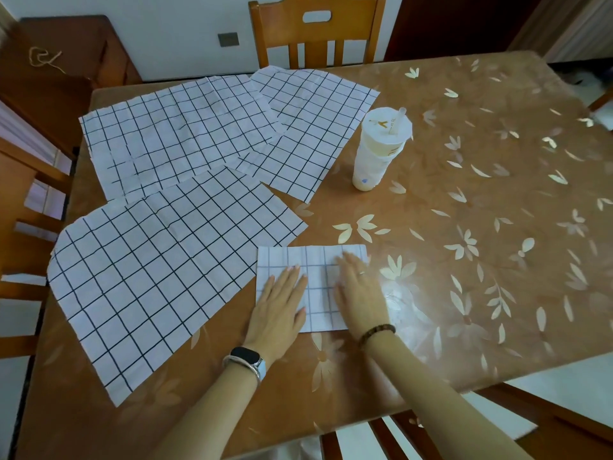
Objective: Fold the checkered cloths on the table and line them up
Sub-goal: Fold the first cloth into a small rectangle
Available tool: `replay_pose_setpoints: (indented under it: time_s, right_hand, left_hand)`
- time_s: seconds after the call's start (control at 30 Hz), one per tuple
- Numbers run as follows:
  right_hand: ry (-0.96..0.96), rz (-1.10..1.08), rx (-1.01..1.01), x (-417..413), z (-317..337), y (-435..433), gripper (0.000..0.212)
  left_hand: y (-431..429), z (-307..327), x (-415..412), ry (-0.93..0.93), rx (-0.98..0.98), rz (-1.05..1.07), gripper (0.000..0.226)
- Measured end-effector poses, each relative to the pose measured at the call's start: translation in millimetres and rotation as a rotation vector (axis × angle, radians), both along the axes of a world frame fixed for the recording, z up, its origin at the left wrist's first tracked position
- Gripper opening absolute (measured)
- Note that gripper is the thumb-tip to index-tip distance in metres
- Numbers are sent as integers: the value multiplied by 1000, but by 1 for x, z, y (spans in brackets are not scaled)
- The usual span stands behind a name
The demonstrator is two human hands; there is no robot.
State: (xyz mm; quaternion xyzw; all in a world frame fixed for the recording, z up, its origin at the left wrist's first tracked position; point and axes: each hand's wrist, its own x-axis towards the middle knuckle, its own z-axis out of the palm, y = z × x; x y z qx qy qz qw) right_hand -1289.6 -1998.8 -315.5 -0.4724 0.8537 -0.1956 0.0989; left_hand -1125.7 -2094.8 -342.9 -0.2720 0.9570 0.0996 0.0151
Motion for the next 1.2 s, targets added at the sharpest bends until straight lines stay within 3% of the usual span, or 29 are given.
replay_pose_setpoints:
  time_s: [0.07, 0.17, 0.37, 0.73, 1.03, 1.2]
  right_hand:
    - [60, 200, 39, 15, -13, 0, 52]
    - [108, 290, 155, 26, -31, 1, 57]
    - [127, 206, 307, 22, -40, 5, 69]
    - [133, 109, 309, -4, -36, 28, 79]
    - [126, 175, 267, 5, -25, 1, 66]
    - [126, 189, 285, 6, -30, -12, 71]
  left_hand:
    - [2, -5, -1, -27, -4, -3, 63]
    - [2, -11, -1, -54, -3, -2, 65]
    - [1, -13, 2, -63, 33, 14, 71]
    - [-16, -11, 25, -101, 16, 150, 86]
    - [-24, -2, 3, -69, -34, 175, 79]
    - [-37, -8, -5, -77, -7, 245, 79]
